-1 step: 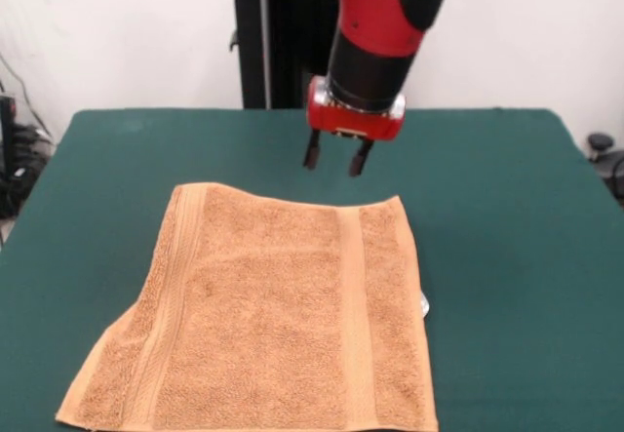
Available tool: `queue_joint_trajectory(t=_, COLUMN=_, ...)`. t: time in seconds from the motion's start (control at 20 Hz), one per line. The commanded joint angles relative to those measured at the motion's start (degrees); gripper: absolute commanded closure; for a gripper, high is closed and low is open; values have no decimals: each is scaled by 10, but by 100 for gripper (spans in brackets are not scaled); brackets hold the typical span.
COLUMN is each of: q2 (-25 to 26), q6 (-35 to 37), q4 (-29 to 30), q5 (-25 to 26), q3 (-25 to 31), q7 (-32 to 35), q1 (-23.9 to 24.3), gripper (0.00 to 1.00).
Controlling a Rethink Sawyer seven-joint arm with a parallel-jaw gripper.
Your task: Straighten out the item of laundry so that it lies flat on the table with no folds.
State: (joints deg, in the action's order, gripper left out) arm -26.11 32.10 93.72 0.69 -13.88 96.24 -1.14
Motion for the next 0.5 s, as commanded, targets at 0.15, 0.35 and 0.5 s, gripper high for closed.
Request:
queue_joint_trajectory(t=0.15, q2=95, q6=-59, q4=-39, q5=-42, q3=20, q7=169, q1=-16, gripper=0)
queue_joint_trajectory(t=0.35, q2=110, q6=-53, q4=-57, q5=-51, q3=18, q7=173, q1=-22, gripper=0)
queue_joint_trajectory(t=0.5, q2=102, q6=-23, q4=-65, q5=-60, q3=10, q7=176, q1=-33, gripper=0)
